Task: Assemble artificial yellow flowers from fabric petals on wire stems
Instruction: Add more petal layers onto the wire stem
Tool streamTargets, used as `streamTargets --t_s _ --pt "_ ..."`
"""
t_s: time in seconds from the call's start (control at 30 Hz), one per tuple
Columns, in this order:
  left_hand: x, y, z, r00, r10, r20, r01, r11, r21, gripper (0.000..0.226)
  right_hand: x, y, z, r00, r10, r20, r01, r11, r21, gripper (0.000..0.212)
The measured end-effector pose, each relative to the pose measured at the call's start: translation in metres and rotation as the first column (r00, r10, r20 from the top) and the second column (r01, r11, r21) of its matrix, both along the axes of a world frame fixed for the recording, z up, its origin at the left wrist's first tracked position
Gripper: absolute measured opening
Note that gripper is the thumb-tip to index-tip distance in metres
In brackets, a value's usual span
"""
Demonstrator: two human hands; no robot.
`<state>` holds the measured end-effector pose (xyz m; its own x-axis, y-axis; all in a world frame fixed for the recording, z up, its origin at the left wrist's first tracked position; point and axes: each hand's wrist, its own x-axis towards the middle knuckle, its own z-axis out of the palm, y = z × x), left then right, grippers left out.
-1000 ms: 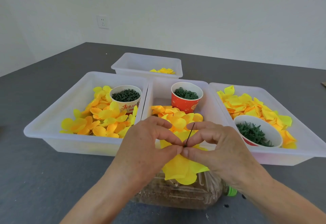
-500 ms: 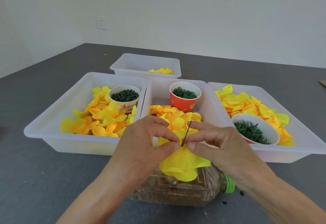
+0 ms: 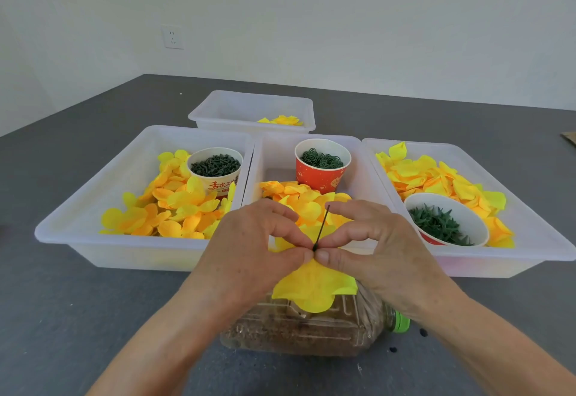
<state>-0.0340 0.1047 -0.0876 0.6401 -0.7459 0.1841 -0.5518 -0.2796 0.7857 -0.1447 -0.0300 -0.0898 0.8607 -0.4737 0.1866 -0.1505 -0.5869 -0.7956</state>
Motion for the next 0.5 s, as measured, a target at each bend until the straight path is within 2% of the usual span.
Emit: streamTargets --t_s 0.3,0.5 --pt "0.0051 -0.0024 -0.0065 0.994 -0.024 -0.106 0.018 0.998 -0.06 0.01 0.0011 -0.0043 -0.0058 0.999 0.035 -0.001 -0.035 0.998 -0.052 0.021" --pt "0.0037 -0.0025 -0.0065 0.997 -0.013 -0.075 0.009 0.999 -0.052 0.014 0.0026 -0.0055 -0.0077 0.999 0.039 0.018 -0.039 0.999 -0.036 0.021"
